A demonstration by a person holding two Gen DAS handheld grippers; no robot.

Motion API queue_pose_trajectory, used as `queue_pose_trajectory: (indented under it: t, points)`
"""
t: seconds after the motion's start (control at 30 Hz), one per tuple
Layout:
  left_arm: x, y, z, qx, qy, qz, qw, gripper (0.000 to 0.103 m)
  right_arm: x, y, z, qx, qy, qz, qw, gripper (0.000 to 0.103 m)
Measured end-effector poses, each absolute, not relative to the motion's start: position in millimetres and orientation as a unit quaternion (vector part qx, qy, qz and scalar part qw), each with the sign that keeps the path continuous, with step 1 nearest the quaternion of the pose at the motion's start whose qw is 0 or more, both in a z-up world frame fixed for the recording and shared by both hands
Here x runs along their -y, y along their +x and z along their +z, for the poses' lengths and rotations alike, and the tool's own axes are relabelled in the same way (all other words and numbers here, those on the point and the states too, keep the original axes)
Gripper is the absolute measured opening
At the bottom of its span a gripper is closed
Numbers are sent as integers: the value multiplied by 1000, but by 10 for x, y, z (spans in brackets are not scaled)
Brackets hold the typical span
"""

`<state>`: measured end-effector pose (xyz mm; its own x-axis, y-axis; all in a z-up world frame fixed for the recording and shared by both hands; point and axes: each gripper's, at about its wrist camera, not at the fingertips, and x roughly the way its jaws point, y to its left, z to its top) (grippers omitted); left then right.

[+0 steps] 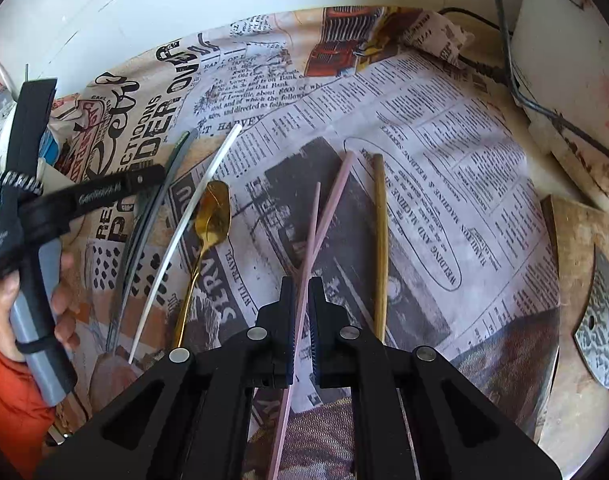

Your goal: Organize utensils

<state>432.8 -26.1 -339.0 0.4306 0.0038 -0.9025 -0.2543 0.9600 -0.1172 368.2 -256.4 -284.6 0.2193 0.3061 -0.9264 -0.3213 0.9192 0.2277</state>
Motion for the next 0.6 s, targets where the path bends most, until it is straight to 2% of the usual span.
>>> queue_pose_trajectory:
  t: [0.1, 0.13, 0.17, 0.27, 0.6]
  points:
    - [315, 4333, -3398, -523, -104, 79, 842, 29, 2570, 3663, -2854, -594, -1, 203, 779, 6]
    - [328, 4338, -3394, -525, -102, 75, 842, 25, 2580, 3653, -2853, -595, 1, 204, 777, 9]
    - [327, 4333, -3391, -530, -102, 72, 839, 21, 2582, 3641, -2852, -596, 4, 205, 776, 14]
    - [291, 4256, -3336, -528, -111, 60, 840, 20, 2570, 3627, -2835, -593, 18, 212, 776, 29]
    - [225, 3665, -2950, -483, -117, 53, 866, 20, 2067, 3766, -2868, -574, -6, 233, 785, 29]
